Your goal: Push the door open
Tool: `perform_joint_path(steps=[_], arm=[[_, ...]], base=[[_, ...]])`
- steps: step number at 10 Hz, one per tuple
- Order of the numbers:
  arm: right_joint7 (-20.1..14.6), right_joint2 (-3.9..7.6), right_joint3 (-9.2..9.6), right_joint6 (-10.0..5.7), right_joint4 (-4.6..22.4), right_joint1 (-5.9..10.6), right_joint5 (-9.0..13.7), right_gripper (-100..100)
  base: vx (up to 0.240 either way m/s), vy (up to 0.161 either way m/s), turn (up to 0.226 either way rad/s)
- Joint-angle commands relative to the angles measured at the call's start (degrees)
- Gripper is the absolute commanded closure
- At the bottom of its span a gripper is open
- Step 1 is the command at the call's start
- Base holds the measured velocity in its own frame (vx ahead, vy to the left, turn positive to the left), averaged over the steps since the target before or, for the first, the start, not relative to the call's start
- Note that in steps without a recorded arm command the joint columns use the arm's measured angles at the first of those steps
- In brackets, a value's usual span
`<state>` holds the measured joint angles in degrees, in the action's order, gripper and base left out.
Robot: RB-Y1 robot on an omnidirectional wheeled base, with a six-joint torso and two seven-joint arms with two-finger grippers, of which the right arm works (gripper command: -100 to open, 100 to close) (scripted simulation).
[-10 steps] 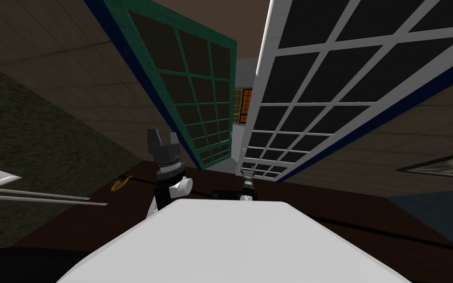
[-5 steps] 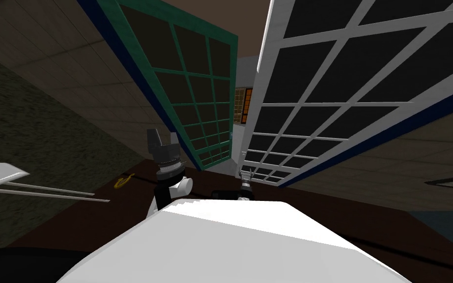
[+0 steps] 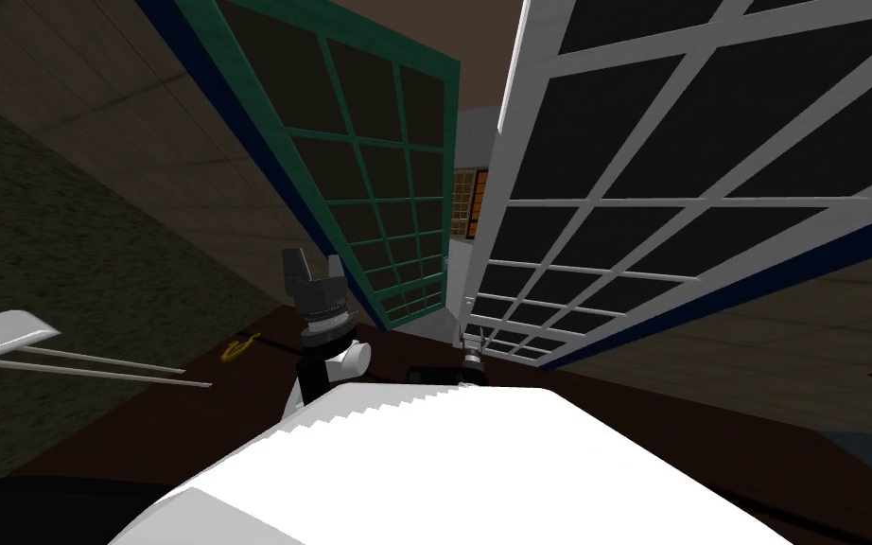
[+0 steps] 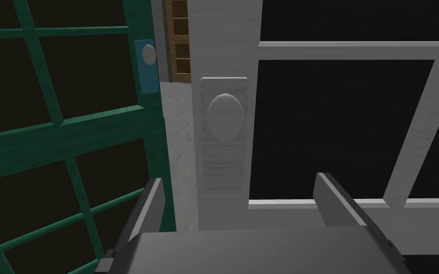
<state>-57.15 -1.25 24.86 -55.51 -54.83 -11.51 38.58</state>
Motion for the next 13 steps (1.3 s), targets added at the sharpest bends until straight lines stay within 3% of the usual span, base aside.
perform_joint_path(steps=[1,4,5,7,8,9,13], arm=[[-0.32,1.61,-0.13,-0.11,0.25,0.08,0.08,-100],[-0.83,2.83,-0.55,-0.14,0.73,0.46,0.31,-100],[-1.0,2.7,-0.69,-0.15,0.9,0.6,0.39,-100],[-1.42,1.1,-1.04,-0.18,1.3,0.91,0.59,-100],[-1.32,1.65,-0.94,-0.22,1.2,0.82,0.53,-100],[-1.32,1.65,-0.94,-0.22,1.2,0.82,0.53,100],[-1.32,1.65,-0.94,-0.22,1.2,0.82,0.53,100]], base=[[0.161,-0.002,0.023],[0.181,-0.05,0.02],[0.237,-0.019,0.025],[0.227,-0.016,0.025],[0.101,-0.011,0.006],[-0.018,0.002,-0.019],[-0.017,0.006,0.01]])
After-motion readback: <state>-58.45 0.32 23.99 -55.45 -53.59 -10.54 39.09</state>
